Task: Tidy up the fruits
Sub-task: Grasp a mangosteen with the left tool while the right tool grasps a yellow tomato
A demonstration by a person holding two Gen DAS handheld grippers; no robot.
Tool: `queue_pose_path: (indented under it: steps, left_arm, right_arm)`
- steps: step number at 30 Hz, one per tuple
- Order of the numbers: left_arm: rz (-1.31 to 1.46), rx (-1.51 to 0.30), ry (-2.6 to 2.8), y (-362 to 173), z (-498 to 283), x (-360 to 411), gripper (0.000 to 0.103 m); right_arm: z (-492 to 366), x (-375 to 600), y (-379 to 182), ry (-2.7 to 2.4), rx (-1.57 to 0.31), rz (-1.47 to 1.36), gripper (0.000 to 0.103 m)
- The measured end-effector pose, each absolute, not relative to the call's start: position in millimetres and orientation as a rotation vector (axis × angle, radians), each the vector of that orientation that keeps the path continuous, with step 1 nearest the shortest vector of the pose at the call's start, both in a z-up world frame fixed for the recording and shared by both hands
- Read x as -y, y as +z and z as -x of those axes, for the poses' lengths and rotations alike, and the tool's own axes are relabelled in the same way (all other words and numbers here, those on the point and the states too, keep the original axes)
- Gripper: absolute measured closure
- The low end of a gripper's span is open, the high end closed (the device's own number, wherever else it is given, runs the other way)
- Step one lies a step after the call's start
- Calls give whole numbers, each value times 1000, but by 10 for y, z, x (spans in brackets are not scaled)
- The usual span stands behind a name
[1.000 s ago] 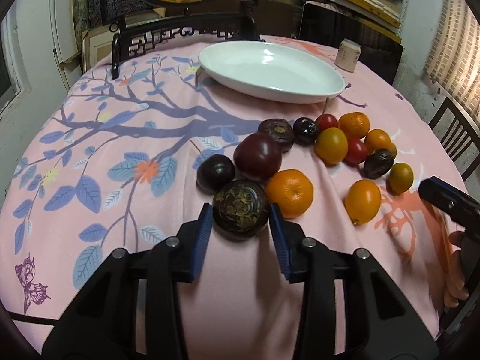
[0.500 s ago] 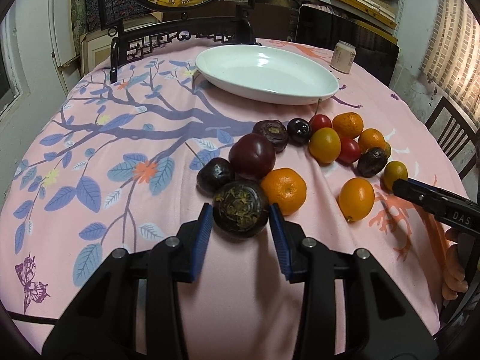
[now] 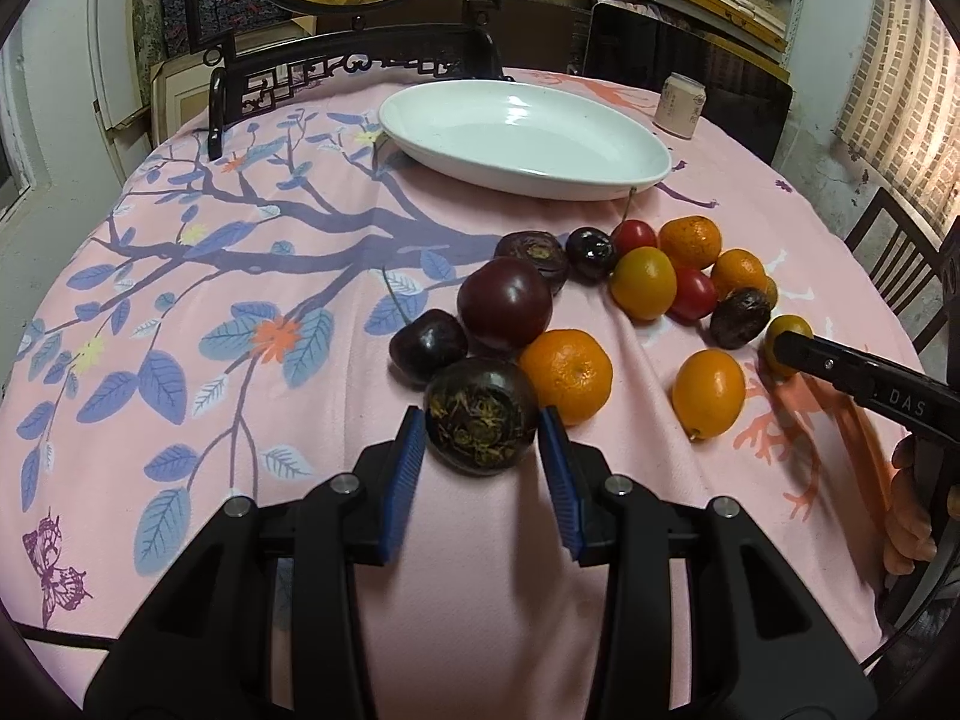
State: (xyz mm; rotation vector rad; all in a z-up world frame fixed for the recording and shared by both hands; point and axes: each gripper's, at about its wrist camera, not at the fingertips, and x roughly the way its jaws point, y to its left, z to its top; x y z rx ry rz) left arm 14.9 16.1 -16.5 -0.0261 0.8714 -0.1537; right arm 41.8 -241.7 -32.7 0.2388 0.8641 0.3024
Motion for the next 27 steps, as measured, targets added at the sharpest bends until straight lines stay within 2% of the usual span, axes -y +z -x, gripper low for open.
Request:
queue_pose_path:
  steps: [7, 13, 22, 23, 24, 25, 26, 27]
  left_arm:
    - [15, -827, -178, 99, -265, -98, 64]
    - [21, -798, -170, 453, -864, 9, 64]
    - [54, -891, -162, 241, -1751, 138, 62]
    - [58, -884, -165, 225, -1769, 136, 57]
    - [55, -879, -166, 218, -1775, 137, 48]
    - [49, -869, -169, 224, -1766, 138, 45]
    - [42, -857, -171, 237, -1748, 138, 40]
    - [35, -848, -171, 251, -1731, 144, 39]
  right_arm:
    - [-413, 2449, -79, 323, -805, -259, 67]
    - [-883, 2311, 305, 329, -773, -240, 67]
    - [-1885, 1924, 200, 367, -845, -291, 66]
    - [-1923, 1915, 170, 374, -853, -300, 64]
    - [-1957, 1921, 132, 384, -862, -312, 58]
    - [-1962, 1923, 118, 388, -861, -316, 53]
    - [-1956, 1940, 115, 382, -848, -315, 43]
    - [-1936, 1961, 124, 368, -830, -312, 42]
